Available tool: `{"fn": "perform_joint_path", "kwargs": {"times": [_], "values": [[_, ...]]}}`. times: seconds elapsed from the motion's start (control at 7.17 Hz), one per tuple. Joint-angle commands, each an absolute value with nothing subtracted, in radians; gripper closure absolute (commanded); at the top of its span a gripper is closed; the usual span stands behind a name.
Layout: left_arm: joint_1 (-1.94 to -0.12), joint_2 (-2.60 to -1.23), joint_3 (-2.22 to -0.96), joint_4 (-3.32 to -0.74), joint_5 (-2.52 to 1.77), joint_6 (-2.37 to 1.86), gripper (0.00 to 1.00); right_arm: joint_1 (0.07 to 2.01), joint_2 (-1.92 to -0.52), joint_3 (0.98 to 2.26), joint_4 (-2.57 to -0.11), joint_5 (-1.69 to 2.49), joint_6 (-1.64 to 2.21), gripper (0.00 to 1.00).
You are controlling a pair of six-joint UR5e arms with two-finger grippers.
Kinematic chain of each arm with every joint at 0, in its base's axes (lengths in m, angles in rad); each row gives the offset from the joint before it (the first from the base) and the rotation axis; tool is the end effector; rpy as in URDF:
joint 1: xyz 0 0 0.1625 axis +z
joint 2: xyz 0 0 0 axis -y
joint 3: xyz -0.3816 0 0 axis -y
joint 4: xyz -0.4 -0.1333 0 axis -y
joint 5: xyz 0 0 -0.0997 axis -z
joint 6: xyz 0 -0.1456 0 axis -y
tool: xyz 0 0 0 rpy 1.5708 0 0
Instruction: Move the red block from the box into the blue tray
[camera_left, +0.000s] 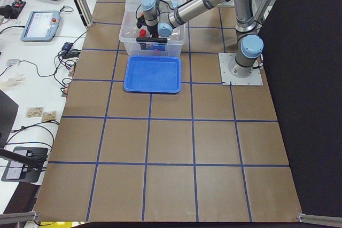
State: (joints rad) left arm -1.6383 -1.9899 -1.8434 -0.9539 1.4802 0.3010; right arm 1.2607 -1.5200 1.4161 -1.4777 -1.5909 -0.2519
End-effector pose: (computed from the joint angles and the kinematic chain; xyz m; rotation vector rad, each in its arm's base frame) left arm -0.1834 -0.5408 0.1039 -0.5521 -2.9909 -0.0970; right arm -0.0341 -0.5335 0.4406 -0.0909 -3.1179 0.0075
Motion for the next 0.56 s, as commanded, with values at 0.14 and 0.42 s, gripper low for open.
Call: {"fn": "perform_joint_path", "kwargs": {"times": [0.14, 0.42], "values": [[-1.64, -1.956, -1.829, -0.974, 1.483, 0.298, 1.0, 1.444, -1.522, 1.416, -1.479, -1.597, -0.009, 0.0], [-1.64, -1.902, -1.777, -1.075, 1.503, 0.285, 1.0, 1.563, -1.514, 1.417, -1.492, -1.606, 0.163, 0.0]]}}
